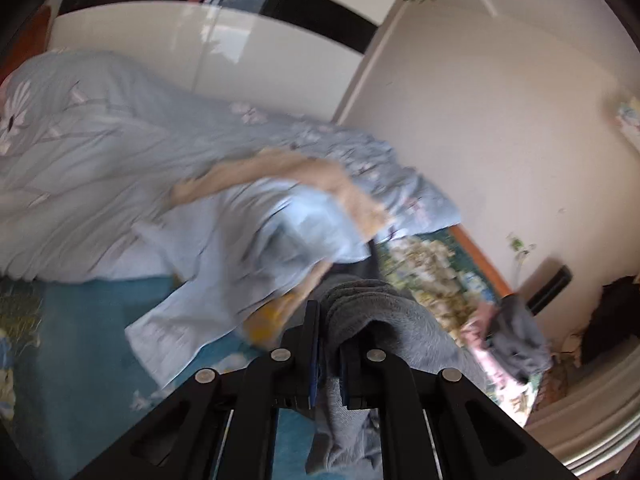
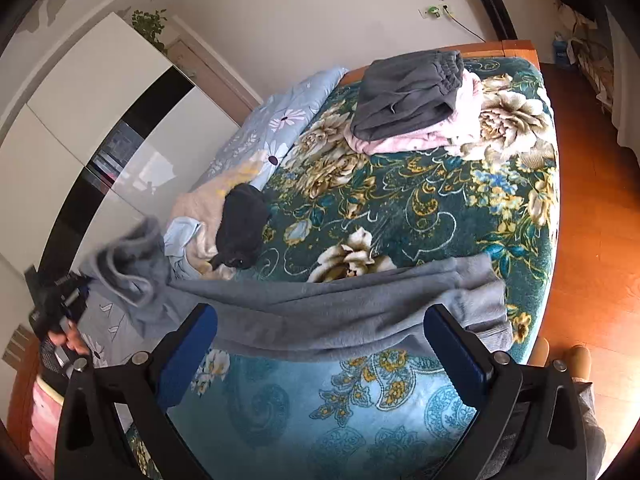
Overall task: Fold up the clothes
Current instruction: 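Lift the grey sweatpants with the left gripper and lay them on the blanket, then grasp a sweatpants leg with the right gripper while the left gripper holds the waistband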
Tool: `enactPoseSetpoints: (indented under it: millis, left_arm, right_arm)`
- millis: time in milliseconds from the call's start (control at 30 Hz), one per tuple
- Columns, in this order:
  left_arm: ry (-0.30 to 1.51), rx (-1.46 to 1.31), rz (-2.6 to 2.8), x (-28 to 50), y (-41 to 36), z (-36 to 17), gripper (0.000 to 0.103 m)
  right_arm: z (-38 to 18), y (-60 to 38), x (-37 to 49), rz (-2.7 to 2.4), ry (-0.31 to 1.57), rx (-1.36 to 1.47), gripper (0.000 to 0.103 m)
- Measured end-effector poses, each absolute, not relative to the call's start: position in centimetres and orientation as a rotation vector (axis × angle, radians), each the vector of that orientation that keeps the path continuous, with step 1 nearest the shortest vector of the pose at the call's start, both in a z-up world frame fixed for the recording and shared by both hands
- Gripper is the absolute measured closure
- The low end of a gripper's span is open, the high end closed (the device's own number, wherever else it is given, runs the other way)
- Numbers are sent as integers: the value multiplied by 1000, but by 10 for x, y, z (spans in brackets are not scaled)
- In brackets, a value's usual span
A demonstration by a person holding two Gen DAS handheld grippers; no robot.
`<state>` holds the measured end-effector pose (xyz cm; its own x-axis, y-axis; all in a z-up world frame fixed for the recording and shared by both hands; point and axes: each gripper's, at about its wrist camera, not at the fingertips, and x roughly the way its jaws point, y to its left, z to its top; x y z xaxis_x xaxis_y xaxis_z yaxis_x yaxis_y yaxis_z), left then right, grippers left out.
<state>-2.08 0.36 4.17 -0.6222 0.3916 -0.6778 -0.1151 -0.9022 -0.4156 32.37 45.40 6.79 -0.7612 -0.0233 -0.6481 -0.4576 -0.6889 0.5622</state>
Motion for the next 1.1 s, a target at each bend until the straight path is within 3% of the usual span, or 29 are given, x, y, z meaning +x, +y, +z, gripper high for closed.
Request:
enactPoseSetpoints:
  millis: [133,300,700,800,867,1100]
  left_arm:
    - [-697,-1487,2548,5,-64,-60,95]
    - [-922,-1646,2420,37,-115,-117,92]
    - [-854,-1514,2381,39,-108,-78,79]
    - [-797,-1463,2406,25,-98,-62,67]
    - [-730,-1460,2400,4,-82,-59,60]
    - [-635,-1569,2412,-78,-38,-65,53]
  right_arm:
    - [45,440,304,2500,1101,-1057,0]
    - [4,418,275,2446,1192,-1257,0]
    - [-67,431,267,2168,1569,-1355,1]
    - [-78,440,271,2080,1645,-1344,14]
    - [-80,445,268,2055,1641,-1350,24]
    - [-58,457,230,2169,1491,-1362,25]
